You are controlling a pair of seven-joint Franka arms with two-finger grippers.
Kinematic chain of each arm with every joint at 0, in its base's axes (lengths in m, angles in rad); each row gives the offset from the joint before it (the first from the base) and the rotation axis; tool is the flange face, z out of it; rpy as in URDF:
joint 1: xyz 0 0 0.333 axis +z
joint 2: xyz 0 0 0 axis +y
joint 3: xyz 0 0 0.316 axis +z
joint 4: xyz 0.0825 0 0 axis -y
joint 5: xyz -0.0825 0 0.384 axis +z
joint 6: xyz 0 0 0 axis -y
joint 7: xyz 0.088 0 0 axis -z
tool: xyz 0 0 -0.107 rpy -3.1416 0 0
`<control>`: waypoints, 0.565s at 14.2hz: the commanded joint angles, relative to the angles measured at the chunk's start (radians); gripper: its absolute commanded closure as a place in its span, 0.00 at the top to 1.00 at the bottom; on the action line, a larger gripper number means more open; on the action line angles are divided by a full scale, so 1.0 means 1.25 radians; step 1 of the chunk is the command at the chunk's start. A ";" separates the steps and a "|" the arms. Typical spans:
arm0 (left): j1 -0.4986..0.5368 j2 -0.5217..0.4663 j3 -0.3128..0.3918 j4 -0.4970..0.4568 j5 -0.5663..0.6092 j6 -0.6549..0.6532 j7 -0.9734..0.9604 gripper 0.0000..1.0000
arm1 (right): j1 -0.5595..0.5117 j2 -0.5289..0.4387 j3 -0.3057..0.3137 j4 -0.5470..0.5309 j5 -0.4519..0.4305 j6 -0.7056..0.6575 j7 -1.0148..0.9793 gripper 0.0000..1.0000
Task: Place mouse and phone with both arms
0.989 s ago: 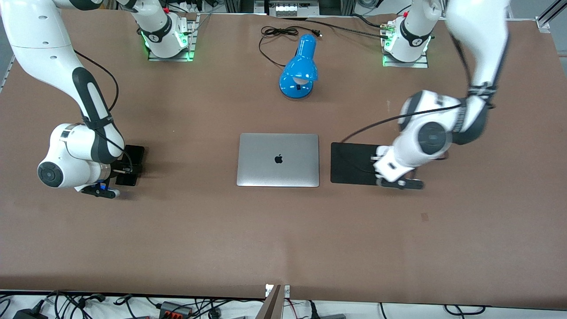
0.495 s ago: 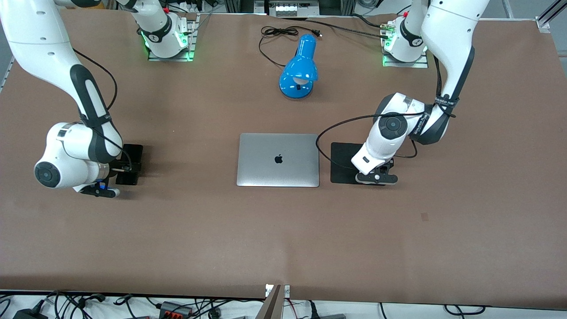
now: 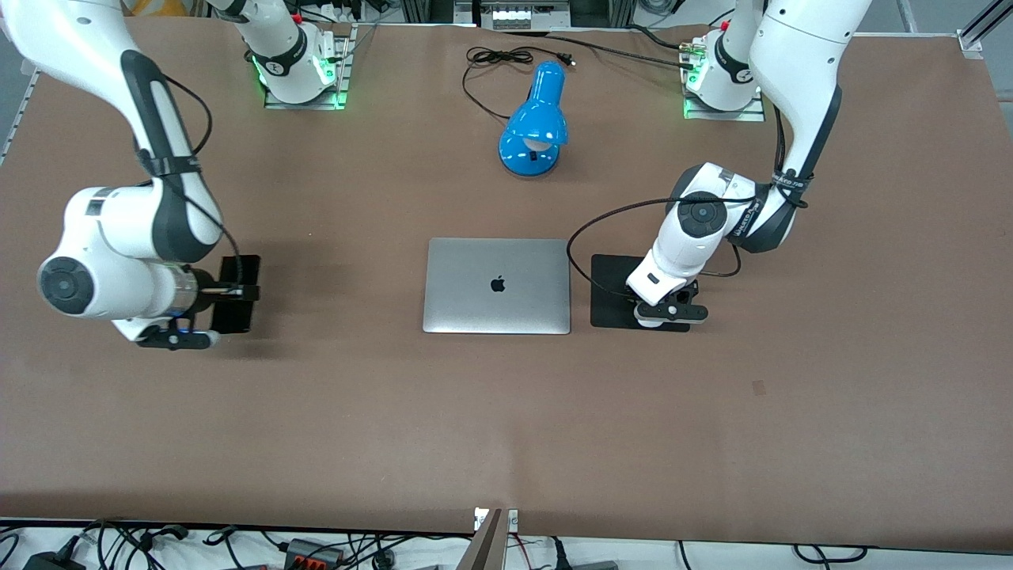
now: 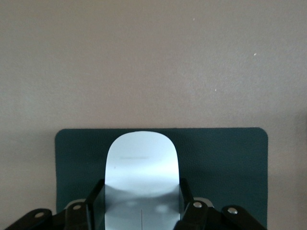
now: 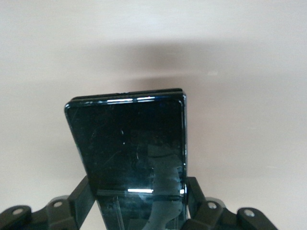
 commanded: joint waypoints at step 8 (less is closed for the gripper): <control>0.000 -0.019 0.001 -0.038 0.025 0.064 -0.080 1.00 | 0.205 0.083 0.000 -0.005 0.060 0.123 0.209 0.09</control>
